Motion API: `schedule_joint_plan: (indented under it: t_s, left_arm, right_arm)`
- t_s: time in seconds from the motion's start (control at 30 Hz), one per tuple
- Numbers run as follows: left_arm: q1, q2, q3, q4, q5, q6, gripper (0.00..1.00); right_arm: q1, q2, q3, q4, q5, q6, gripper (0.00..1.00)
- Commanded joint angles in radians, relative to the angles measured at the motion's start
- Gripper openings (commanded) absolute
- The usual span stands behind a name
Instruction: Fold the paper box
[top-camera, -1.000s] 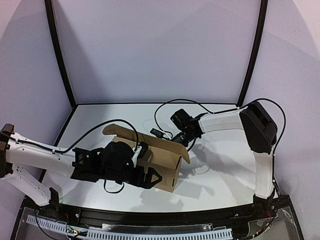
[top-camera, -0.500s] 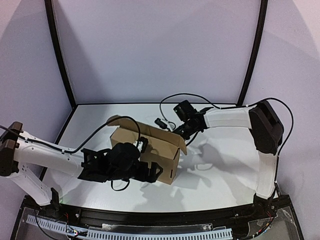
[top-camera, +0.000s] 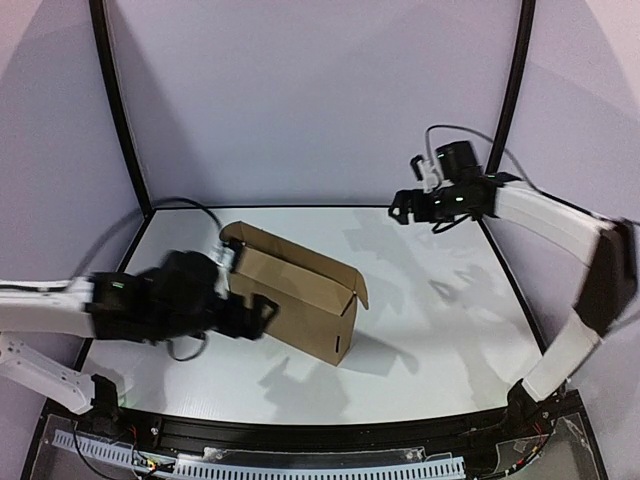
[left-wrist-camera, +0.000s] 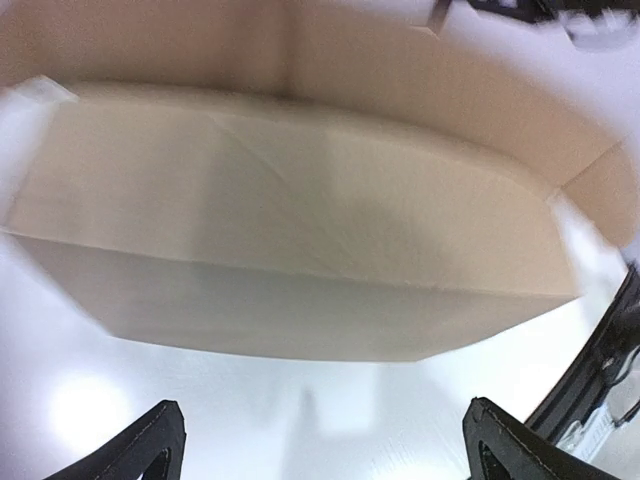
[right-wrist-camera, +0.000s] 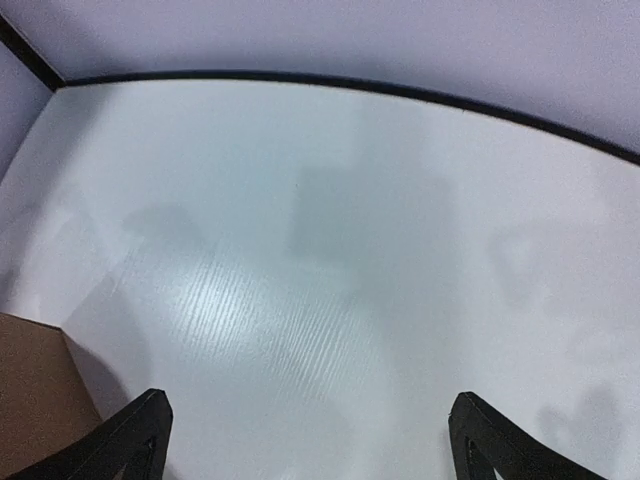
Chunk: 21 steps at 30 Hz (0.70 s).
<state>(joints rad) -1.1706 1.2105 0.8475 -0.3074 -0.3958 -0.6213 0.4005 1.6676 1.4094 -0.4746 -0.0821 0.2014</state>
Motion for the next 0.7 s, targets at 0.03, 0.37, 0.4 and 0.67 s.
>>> schedule_joint_plan:
  t_s: [0.03, 0.37, 0.4, 0.67]
  left_arm:
    - [-0.002, -0.275, 0.181, -0.431, -0.298, 0.032, 0.99]
    - [0.591, -0.152, 0.55, -0.479, 0.36, 0.678, 0.99]
    - [0.634, -0.118, 0.591, -0.519, 0.472, 0.708, 0.99]
    - [0.681, 0.2, 0.871, -0.796, 0.678, 1.027, 0.98]
  right_arm:
    - [0.02, -0.315, -0.17, -0.047, -0.058, 0.08, 0.98]
    - [0.503, -0.478, -0.078, -0.43, 0.043, 0.246, 0.89]
    - [0.525, -0.452, -0.054, -0.465, 0.035, 0.274, 0.87]
    - [0.649, -0.251, 0.181, -0.66, 0.18, 0.369, 0.74]
